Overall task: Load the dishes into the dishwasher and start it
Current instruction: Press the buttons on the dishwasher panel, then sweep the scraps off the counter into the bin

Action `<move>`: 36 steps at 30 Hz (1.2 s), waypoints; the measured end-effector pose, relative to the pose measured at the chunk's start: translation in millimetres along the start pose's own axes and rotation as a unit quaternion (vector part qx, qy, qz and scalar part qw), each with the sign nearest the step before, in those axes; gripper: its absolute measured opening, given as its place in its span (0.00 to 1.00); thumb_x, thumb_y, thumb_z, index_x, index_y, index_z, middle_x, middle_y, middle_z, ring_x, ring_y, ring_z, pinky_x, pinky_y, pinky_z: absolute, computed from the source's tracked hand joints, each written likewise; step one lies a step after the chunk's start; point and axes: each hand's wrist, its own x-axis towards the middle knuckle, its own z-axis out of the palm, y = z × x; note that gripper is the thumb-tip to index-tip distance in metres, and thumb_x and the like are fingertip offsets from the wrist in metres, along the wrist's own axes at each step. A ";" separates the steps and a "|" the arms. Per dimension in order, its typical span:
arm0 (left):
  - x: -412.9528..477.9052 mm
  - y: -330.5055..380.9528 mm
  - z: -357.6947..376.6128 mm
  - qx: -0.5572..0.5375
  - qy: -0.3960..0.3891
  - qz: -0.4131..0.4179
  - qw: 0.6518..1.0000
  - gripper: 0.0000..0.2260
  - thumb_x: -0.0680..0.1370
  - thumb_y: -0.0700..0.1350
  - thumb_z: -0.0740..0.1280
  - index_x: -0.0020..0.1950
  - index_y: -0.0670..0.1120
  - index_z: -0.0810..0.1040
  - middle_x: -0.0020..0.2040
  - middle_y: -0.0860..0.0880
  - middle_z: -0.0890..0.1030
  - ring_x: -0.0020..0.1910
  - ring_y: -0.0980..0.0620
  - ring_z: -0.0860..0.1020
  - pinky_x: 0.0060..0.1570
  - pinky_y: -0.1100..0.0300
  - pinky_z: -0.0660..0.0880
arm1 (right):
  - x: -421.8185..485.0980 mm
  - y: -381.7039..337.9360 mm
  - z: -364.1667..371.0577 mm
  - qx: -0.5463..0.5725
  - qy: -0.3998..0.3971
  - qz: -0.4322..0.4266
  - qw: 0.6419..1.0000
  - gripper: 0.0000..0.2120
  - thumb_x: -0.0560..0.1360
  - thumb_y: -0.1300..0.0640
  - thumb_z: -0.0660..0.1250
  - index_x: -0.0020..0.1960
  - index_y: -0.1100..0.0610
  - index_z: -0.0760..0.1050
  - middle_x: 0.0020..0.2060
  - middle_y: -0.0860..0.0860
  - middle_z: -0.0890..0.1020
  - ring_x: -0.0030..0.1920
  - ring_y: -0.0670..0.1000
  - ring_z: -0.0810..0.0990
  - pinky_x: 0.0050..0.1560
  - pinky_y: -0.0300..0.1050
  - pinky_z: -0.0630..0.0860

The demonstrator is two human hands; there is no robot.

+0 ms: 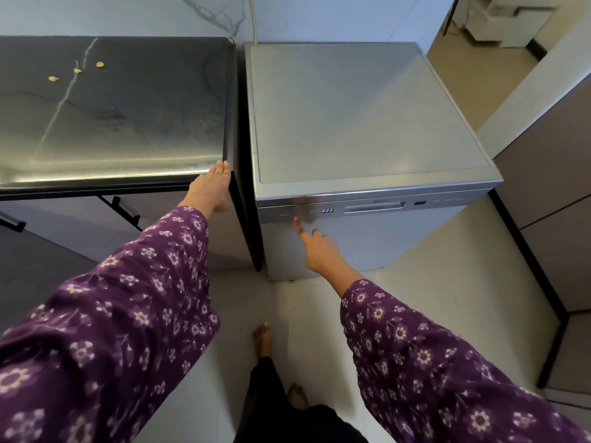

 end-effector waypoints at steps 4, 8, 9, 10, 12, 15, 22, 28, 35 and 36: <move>0.1 -0.7 0.3 -0.009 0.001 -0.002 1.000 0.36 0.75 0.36 0.60 0.77 0.38 0.42 0.78 0.41 0.46 0.77 0.45 0.50 0.71 0.50 0.61 | -4.0 -1.0 2.0 0.012 -0.012 -0.008 1.000 0.42 0.76 0.64 0.60 0.76 0.46 0.33 0.62 0.61 0.67 0.55 0.61 0.72 0.51 0.54 0.74; -1.8 0.3 -1.5 -0.025 0.007 -0.006 1.000 0.36 0.75 0.35 0.60 0.77 0.38 0.42 0.78 0.41 0.46 0.77 0.45 0.51 0.71 0.50 0.62 | -6.3 -5.4 -4.3 0.017 -0.015 -0.010 1.000 0.39 0.76 0.64 0.57 0.77 0.48 0.37 0.62 0.60 0.67 0.56 0.60 0.71 0.52 0.54 0.73; -2.7 0.8 -1.2 -0.034 0.012 -0.008 0.999 0.36 0.75 0.35 0.60 0.77 0.38 0.43 0.78 0.41 0.47 0.76 0.45 0.51 0.71 0.50 0.62 | -7.7 -6.8 -6.0 0.020 -0.016 -0.009 1.000 0.38 0.76 0.65 0.57 0.77 0.49 0.38 0.63 0.60 0.67 0.57 0.61 0.71 0.53 0.54 0.73; -4.6 1.0 -1.7 -0.044 0.019 -0.009 0.999 0.35 0.75 0.34 0.60 0.77 0.38 0.44 0.78 0.42 0.47 0.76 0.46 0.52 0.71 0.50 0.62 | -9.5 -8.2 -8.9 0.023 -0.015 -0.008 1.000 0.38 0.76 0.65 0.57 0.77 0.50 0.40 0.64 0.60 0.66 0.58 0.61 0.70 0.54 0.54 0.73; -8.9 1.8 -1.2 -0.081 0.028 -0.015 0.996 0.35 0.75 0.34 0.60 0.77 0.39 0.45 0.78 0.43 0.48 0.77 0.47 0.51 0.72 0.51 0.61 | -12.8 -9.7 -13.5 0.023 -0.013 -0.006 1.000 0.35 0.76 0.65 0.57 0.77 0.52 0.44 0.65 0.59 0.65 0.60 0.61 0.69 0.55 0.54 0.72; -24.9 5.2 0.5 -0.139 0.030 -0.028 0.989 0.35 0.75 0.34 0.60 0.78 0.40 0.45 0.78 0.45 0.47 0.77 0.48 0.51 0.72 0.50 0.59 | -21.1 -11.8 -22.1 0.008 -0.004 -0.014 1.000 0.30 0.75 0.66 0.57 0.75 0.58 0.53 0.66 0.59 0.65 0.62 0.61 0.68 0.55 0.53 0.72; -67.6 2.8 -6.9 -0.188 0.015 -0.057 0.980 0.33 0.77 0.40 0.63 0.77 0.40 0.49 0.77 0.43 0.53 0.73 0.43 0.60 0.67 0.48 0.65 | -40.7 -27.5 -55.7 0.002 0.016 -0.031 0.999 0.14 0.76 0.67 0.55 0.61 0.64 0.68 0.62 0.61 0.67 0.60 0.62 0.69 0.55 0.54 0.71; -104.6 -27.4 -24.0 -0.216 0.056 -0.073 0.972 0.30 0.79 0.43 0.62 0.77 0.42 0.53 0.76 0.44 0.60 0.73 0.45 0.60 0.69 0.51 0.63 | -48.3 -59.3 -94.3 -0.004 0.051 -0.077 0.996 0.13 0.76 0.63 0.56 0.60 0.65 0.70 0.58 0.61 0.70 0.61 0.61 0.69 0.55 0.54 0.71; -139.2 -82.1 -29.2 -0.248 0.089 -0.133 0.955 0.25 0.78 0.44 0.63 0.73 0.43 0.61 0.72 0.46 0.67 0.71 0.47 0.65 0.65 0.52 0.67 | -29.5 -116.6 -133.4 0.000 0.068 -0.144 0.987 0.13 0.75 0.62 0.58 0.58 0.63 0.72 0.57 0.59 0.72 0.58 0.59 0.71 0.56 0.51 0.72; -142.9 -91.9 -30.0 -0.252 0.090 -0.144 0.953 0.24 0.77 0.44 0.63 0.72 0.43 0.62 0.71 0.46 0.68 0.70 0.47 0.65 0.65 0.52 0.67 | -24.2 -126.3 -137.3 0.003 0.072 -0.154 0.985 0.13 0.75 0.61 0.58 0.57 0.63 0.72 0.57 0.58 0.72 0.58 0.59 0.72 0.56 0.50 0.72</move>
